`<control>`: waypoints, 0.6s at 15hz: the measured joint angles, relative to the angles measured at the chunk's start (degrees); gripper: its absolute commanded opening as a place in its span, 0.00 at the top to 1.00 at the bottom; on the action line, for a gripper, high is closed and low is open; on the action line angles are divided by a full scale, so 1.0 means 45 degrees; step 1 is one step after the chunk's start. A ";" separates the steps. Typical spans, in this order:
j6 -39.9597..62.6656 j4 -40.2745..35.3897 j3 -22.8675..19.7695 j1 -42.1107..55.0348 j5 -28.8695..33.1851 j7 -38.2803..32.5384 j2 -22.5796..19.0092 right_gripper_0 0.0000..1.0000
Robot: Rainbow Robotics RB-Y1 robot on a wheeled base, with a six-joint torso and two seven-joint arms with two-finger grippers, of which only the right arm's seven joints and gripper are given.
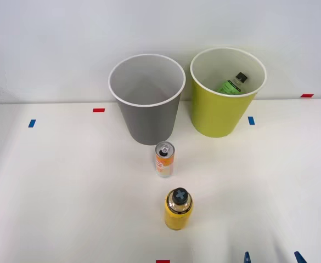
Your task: Put cans in the gray bin, plastic bottles in the light green bin
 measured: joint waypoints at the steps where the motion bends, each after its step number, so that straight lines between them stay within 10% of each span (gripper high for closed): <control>1: 0.0000 0.0000 0.0000 0.0000 0.0000 0.0000 0.0000 0.00; 9: 0.0000 0.0000 0.0000 0.0000 0.0000 0.0000 0.0000 0.00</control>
